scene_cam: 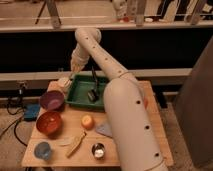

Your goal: Place fork in paper cup

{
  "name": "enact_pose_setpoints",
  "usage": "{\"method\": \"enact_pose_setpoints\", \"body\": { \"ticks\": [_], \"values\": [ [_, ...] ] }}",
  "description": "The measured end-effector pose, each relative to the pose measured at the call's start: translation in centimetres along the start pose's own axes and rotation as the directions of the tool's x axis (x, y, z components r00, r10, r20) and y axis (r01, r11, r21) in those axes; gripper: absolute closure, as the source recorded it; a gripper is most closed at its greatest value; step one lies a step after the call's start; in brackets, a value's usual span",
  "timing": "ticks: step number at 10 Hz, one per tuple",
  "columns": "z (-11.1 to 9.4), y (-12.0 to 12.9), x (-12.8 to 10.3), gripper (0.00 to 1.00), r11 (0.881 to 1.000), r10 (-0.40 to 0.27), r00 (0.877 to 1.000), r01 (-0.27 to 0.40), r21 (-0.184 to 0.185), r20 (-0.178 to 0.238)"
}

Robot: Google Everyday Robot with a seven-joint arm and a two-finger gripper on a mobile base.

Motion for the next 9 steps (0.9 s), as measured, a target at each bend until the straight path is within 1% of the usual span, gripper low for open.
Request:
{"method": "enact_pose_setpoints", "body": {
  "ticks": [2,4,5,6,8,9],
  "values": [
    [0.8,-0.4,0.7,0.97,0.998,0.060,0.998,-0.060,0.013,-0.011],
    [1.3,-0.3,1.5,0.97,0.990,0.136,0.990,-0.135,0.031,-0.026],
    [1.5,-0.1,2.0,0.97,0.982,0.184,0.982,-0.182,0.044,-0.035],
    [1.7,0.2,2.4,0.97,0.975,0.219,0.975,-0.216,0.055,-0.042],
    [1.8,0.2,2.8,0.97,0.961,0.269,0.961,-0.264,0.077,-0.060],
    [1.9,0.1,2.6,0.97,0.957,0.282,0.957,-0.276,0.085,-0.071]
  ]
}}
